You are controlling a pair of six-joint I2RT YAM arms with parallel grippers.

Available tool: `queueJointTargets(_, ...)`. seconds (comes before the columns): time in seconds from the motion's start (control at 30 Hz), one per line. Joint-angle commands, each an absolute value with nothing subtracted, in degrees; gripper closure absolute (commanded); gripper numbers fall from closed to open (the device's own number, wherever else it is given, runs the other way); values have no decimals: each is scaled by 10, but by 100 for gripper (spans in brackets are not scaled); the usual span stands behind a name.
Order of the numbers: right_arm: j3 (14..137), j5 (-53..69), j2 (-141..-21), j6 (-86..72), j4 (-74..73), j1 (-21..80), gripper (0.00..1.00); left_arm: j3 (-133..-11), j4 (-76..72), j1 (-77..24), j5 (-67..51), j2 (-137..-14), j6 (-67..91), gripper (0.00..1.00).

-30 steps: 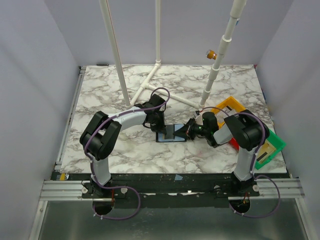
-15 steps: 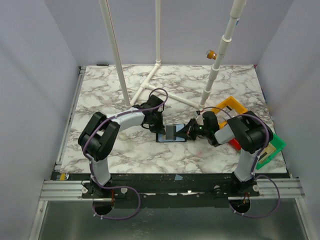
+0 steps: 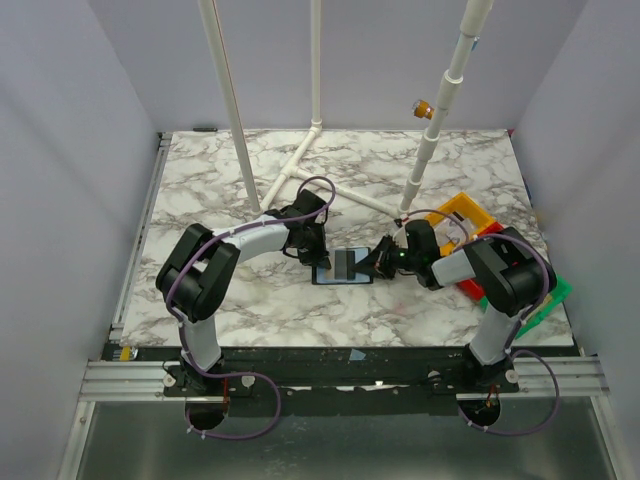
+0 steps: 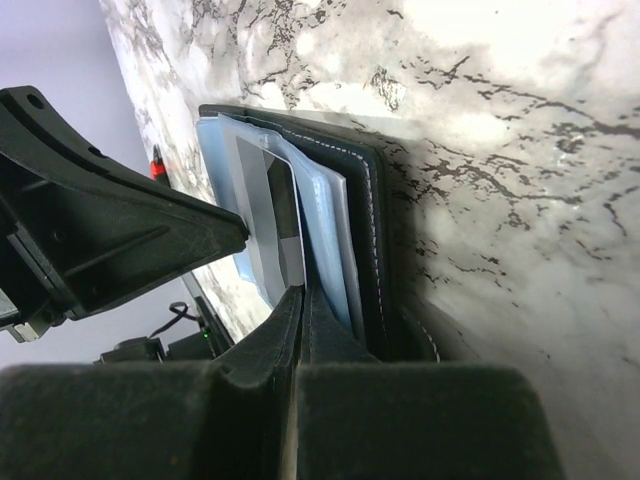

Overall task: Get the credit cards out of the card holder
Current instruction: Remove the credit card from the card holder.

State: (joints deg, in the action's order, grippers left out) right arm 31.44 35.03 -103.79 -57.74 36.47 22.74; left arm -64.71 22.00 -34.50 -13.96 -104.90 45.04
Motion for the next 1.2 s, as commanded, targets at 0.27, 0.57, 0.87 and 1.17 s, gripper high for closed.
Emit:
queueJointTargets(0.27,341,264,-956,-498,190,221,99,-623,244,-338,-118,-1055,440,100)
queueJointTargets(0.57,350,234,-905,-476,122,221,99,-620,237,-337,-123,-1046,439,100)
queueJointTargets(0.87,368,217,-851,-465,55,221,99,-624,237,-337,-123,-1033,435,100)
queueJointTargets(1.17,389,215,-821,-460,14,221,99,-638,247,-337,-124,-1010,426,100)
